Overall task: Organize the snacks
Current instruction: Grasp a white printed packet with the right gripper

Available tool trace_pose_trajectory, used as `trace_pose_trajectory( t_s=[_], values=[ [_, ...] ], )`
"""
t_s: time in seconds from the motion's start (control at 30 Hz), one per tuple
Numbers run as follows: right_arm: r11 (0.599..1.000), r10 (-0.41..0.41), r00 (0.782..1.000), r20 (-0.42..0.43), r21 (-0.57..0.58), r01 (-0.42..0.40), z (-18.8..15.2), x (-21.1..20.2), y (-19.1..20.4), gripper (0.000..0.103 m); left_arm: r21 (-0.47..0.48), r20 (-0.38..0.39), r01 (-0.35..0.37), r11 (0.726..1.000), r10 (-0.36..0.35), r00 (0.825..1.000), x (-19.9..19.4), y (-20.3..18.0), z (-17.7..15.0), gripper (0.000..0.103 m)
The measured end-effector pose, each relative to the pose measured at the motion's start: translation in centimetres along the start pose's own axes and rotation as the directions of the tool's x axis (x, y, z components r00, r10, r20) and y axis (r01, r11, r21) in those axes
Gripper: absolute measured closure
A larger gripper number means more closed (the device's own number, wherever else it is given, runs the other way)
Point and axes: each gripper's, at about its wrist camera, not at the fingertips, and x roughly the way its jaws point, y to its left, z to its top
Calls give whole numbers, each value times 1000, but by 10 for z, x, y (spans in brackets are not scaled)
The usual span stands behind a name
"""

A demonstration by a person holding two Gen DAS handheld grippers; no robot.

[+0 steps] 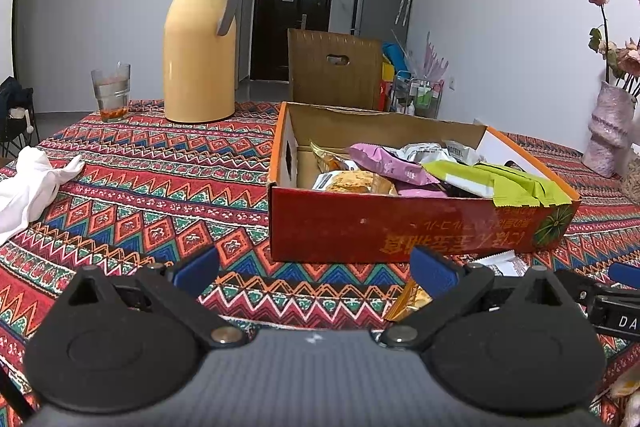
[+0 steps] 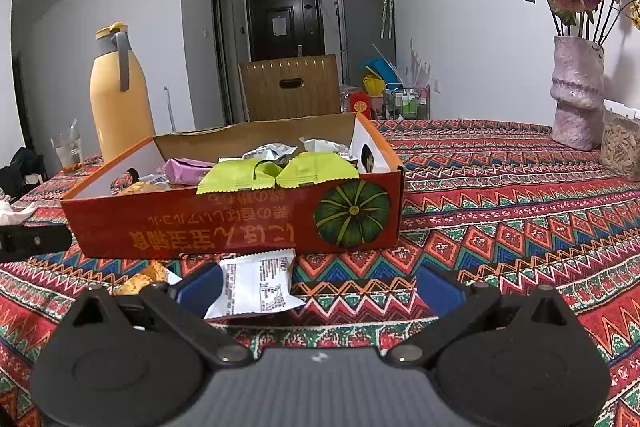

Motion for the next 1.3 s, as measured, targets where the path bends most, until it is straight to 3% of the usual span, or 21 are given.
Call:
trace_pose_trajectory(
  t_s=[0.3,0.73,0.9,1.17,1.27,1.3],
  values=[
    [1000,-10,1000,-11,-3,10,0,3,1,0,-22,-1,1,1000,-1,1000,1,4,1,0],
    [988,-46,993,-111,-154,28,17,29,37,0,-76,-56,-9,997,5,998,12,14,1,0],
    [988,-52,980,-190,-155,22,21,53,37,11,-87,-65,-9,996,3,998,15,16,1,0],
    [992,-49,971,-233,-122,21,18,69,37,16,-104,-79,-4,995,-4,997,17,19,2,0],
    [997,-13,969,-245,-75,-6,18,69,32,21,-107,-83,-5,994,-4,997,18,19,2,0],
    [997,-8,969,-248,-81,-13,19,68,31,28,-108,-83,-5,994,-4,997,18,19,2,0]
  ],
)
